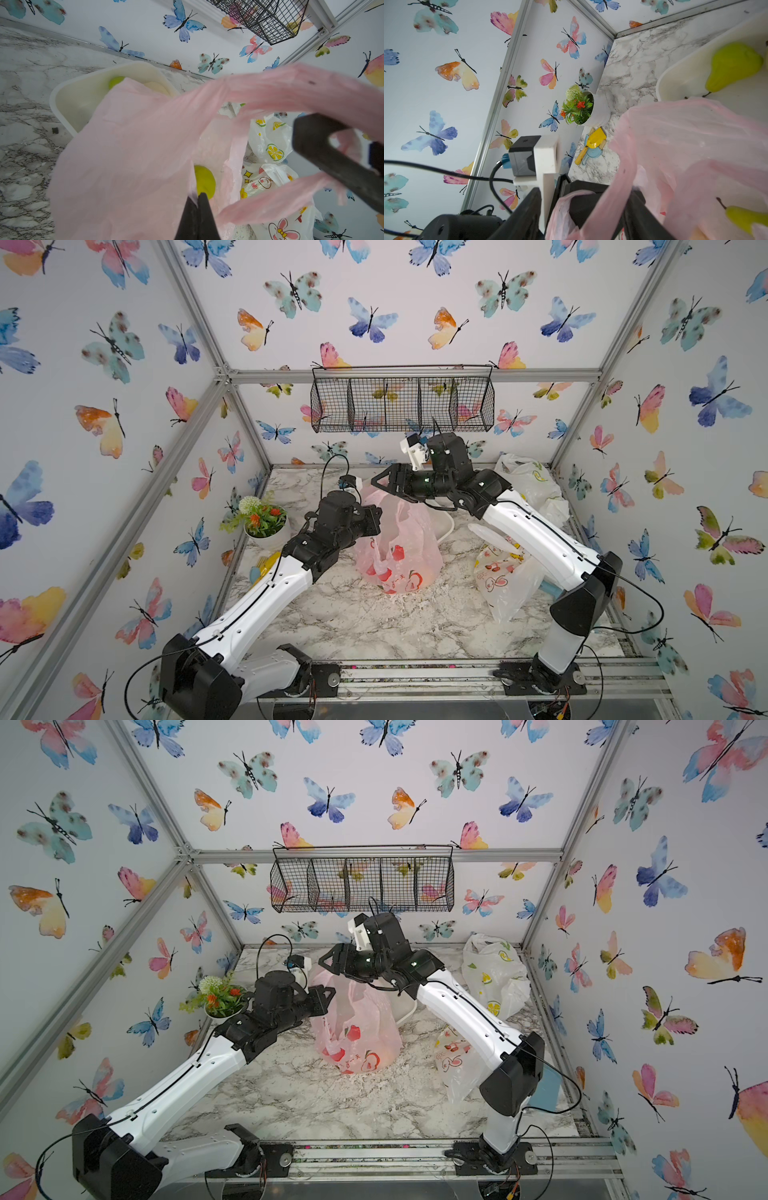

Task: Place the pears into plastic bags & tie knots
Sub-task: Tie the plastic bag at the center of the board.

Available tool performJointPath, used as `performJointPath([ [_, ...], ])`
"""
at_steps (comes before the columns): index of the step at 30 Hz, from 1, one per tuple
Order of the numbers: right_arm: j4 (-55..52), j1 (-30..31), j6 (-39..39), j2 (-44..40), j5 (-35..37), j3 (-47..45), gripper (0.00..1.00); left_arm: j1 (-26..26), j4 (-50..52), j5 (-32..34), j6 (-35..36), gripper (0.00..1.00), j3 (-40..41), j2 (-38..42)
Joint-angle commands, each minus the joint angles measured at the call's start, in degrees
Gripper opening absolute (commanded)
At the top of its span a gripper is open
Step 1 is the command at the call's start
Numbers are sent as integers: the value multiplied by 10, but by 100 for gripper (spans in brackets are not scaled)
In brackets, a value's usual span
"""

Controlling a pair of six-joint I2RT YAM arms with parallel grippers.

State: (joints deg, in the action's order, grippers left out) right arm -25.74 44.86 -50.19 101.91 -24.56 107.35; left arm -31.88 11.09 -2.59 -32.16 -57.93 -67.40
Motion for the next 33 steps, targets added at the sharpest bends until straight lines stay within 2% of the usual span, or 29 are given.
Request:
performJointPath([
  [1, 55, -2, -52, 7, -19, -5, 61, -3, -27, 12, 14, 0, 7, 23],
  [3, 84, -2, -65, 10, -20, -11, 56, -4, -28, 13, 18, 0, 11, 24],
  [6, 89, -3, -57, 18, -21, 12, 32, -5, -25, 16, 35, 0, 21, 27],
  [7, 90, -2, -47, 16, -21, 23, 24, -5, -16, 19, 46, 4, 24, 31],
  [8, 87, -2, -36, 15, -23, 34, 19, -4, 1, 23, 59, 11, 24, 36],
  [10, 72, -2, -11, 20, -35, 64, 14, -1, 43, 33, 98, 37, 28, 57],
  [13, 57, -2, 8, 32, -76, 87, 11, 3, 64, 30, 152, 61, 48, 101],
  [15, 65, -2, 12, 31, -97, 78, 8, 3, 60, 0, 183, 73, 54, 131],
  [17, 68, -3, 17, 32, -113, 74, 8, 3, 57, -65, 204, 87, 54, 166],
  [18, 65, -3, 22, 32, -118, 76, 7, 3, 56, -88, 213, 90, 56, 180],
  [20, 59, -3, 33, 34, -136, 84, 7, 4, 70, -96, 230, 95, 54, 205],
  [22, 41, -2, 50, 39, -159, 102, 7, 15, 81, -74, 253, 99, 45, 222],
  [23, 30, -3, 58, 42, -168, 110, 7, 24, 76, -76, 260, 99, 41, 227],
  [24, 19, -3, 66, 42, -169, 114, 7, 38, 69, -101, 268, 99, 33, 226],
  [27, 7, -9, 77, 39, -167, 112, 7, 65, 59, -262, 289, 99, 5, 212],
  [28, 6, -11, 78, 39, -174, 114, 6, 65, 62, -265, 293, 98, -4, 204],
  [31, 4, -11, 83, 38, -192, 123, 6, 69, 53, -189, 320, 99, -13, 193],
  [33, 5, -11, 85, 35, -193, 117, 6, 81, 24, -195, 324, 98, -21, 182],
])
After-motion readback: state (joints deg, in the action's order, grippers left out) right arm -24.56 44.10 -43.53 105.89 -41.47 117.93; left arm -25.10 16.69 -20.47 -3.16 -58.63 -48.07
